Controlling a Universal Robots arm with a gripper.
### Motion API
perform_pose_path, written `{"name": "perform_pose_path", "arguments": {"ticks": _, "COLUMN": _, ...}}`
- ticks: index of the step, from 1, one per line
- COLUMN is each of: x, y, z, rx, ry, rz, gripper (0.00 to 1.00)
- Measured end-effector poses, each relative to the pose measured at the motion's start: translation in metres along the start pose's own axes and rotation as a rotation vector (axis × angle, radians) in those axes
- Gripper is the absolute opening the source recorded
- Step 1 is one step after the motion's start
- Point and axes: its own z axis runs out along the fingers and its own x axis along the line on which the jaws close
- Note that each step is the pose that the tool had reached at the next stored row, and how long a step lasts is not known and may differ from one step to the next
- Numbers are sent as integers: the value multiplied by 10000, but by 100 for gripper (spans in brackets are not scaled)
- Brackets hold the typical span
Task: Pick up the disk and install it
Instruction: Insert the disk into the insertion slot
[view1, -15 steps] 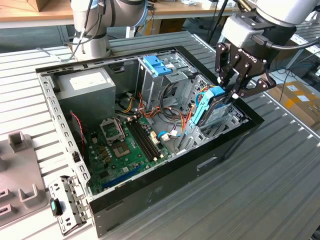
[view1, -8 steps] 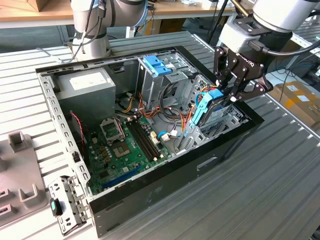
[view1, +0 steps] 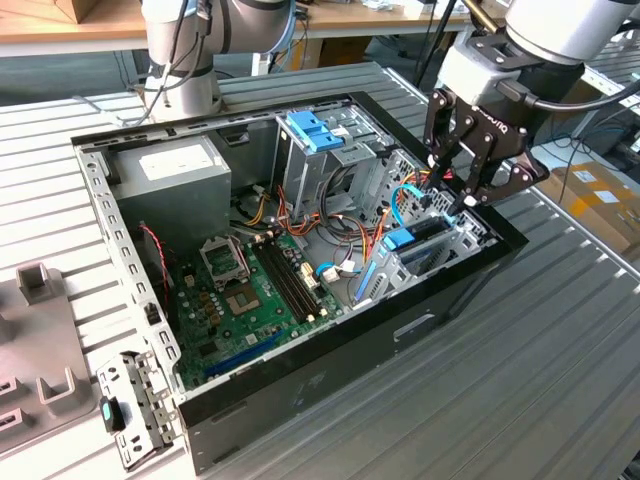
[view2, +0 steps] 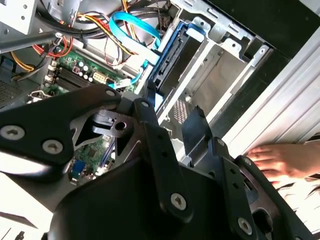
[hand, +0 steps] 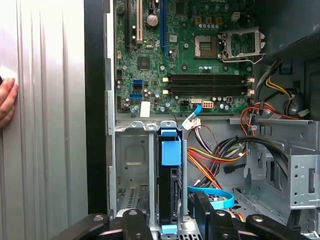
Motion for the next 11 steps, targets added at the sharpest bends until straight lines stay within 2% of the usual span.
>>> {"name": "perform_pose_path", "arguments": {"ticks": 3, "x": 2, "y": 1, "z": 71, "rx": 0, "ry": 3, "rz": 0, "gripper": 49}}
{"name": "perform_pose_path", "arguments": {"ticks": 5, "x": 5, "y": 3, "z": 140, "rx": 0, "ry": 4, "rz": 0, "gripper": 49}}
{"name": "perform_pose_path", "arguments": {"ticks": 11, "x": -11, "y": 7, "z": 225, "rx": 0, "ry": 5, "rz": 0, "gripper": 49}}
